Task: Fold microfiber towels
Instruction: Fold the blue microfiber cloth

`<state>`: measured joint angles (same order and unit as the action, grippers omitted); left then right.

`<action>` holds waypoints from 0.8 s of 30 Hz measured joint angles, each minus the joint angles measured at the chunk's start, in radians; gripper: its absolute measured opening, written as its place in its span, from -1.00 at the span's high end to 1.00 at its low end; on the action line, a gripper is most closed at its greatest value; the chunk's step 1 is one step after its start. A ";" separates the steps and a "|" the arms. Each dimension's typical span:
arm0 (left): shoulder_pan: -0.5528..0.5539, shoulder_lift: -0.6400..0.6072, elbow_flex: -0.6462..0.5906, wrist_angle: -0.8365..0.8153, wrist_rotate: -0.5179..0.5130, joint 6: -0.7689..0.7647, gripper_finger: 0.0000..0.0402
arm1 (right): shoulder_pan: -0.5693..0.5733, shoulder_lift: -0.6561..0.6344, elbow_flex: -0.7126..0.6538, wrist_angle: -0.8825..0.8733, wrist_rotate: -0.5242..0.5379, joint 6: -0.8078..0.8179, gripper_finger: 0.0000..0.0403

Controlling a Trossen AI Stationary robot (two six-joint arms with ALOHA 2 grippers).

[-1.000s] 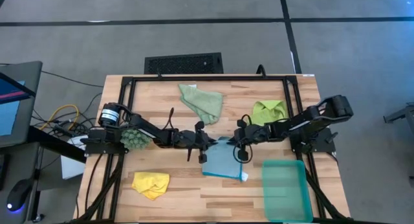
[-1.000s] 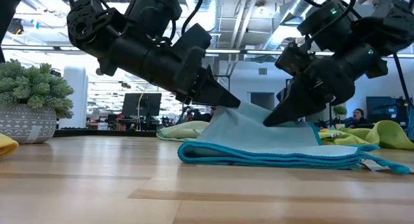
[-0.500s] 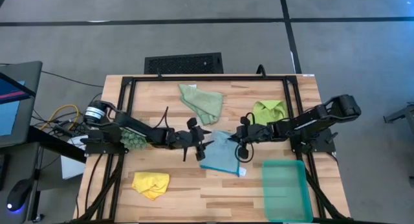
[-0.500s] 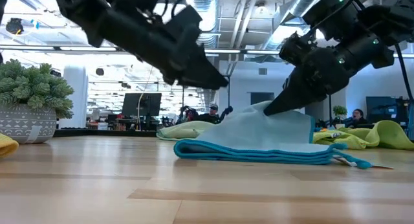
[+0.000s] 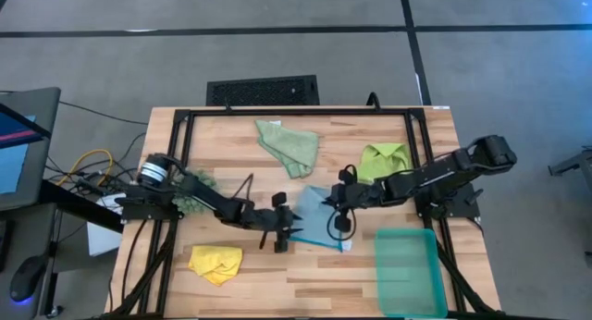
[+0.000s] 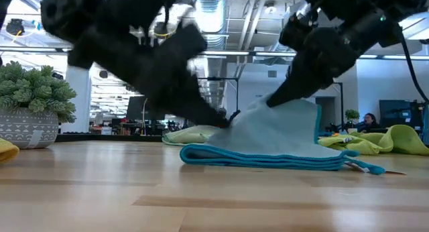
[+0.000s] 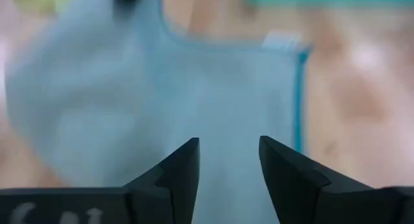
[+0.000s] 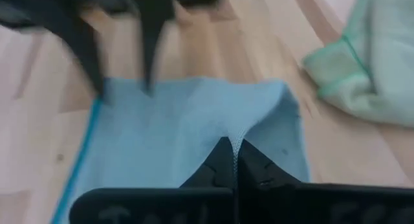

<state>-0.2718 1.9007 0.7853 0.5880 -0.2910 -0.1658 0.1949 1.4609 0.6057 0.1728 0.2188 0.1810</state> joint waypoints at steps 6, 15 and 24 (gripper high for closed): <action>0.016 0.127 0.035 0.028 -0.072 -0.095 0.33 | 0.054 0.000 0.036 0.004 0.026 -0.047 0.91; 0.003 0.066 0.100 -0.069 0.003 -0.078 0.37 | 0.069 0.087 0.049 -0.019 0.016 -0.078 0.92; -0.027 0.040 0.156 -0.242 -0.148 -0.074 0.37 | 0.053 0.220 0.144 -0.181 -0.008 -0.102 0.91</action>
<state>-0.2993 1.9404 0.9410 0.3465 -0.4385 -0.2394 0.2479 1.6813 0.7502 -0.0080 0.2105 0.0792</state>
